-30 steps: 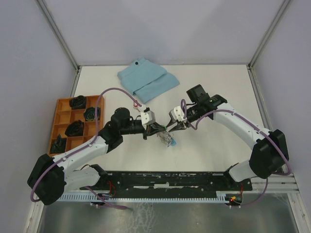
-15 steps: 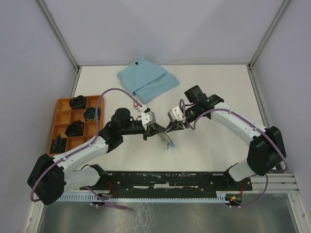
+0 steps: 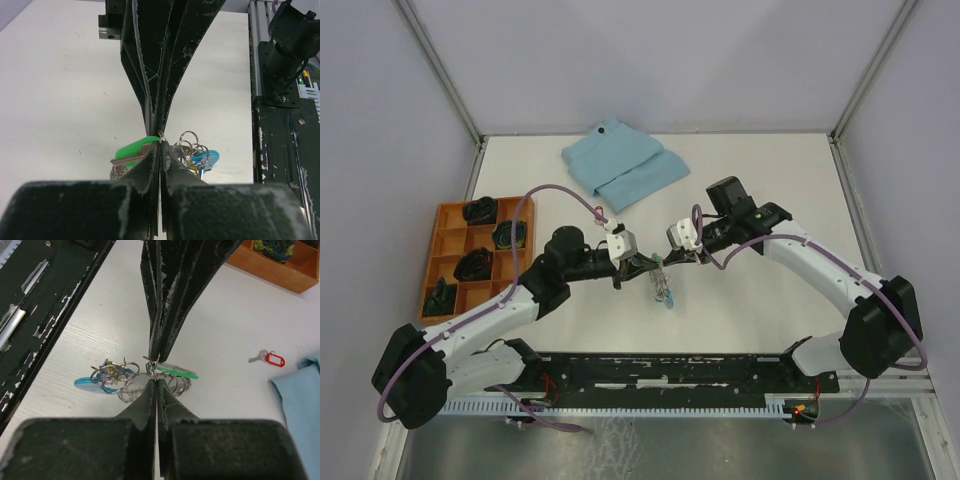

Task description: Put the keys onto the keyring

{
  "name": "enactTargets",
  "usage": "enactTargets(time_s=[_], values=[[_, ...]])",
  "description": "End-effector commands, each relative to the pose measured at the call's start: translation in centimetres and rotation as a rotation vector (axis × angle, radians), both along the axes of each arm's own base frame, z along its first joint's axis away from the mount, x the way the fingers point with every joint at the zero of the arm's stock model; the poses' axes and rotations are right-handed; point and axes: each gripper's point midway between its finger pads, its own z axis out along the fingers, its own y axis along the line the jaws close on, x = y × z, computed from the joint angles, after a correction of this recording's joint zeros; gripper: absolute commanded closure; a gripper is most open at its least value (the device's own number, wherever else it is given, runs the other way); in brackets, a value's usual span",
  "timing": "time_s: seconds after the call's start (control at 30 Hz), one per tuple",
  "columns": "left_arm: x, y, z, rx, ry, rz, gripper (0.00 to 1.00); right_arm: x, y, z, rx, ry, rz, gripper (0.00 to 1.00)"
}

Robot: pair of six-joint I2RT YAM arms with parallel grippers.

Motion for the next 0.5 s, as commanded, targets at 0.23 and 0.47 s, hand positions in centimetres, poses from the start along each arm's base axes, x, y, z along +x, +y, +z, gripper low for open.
enactTargets(time_s=[0.23, 0.47], values=[[0.8, 0.8, 0.0, -0.030, -0.030, 0.095, 0.97, 1.6, -0.1, 3.7, 0.096, -0.082, -0.120, 0.99], [1.3, 1.5, -2.2, -0.015, 0.032, 0.161, 0.97, 1.9, 0.2, 4.5, 0.162, -0.086, -0.167, 0.99]])
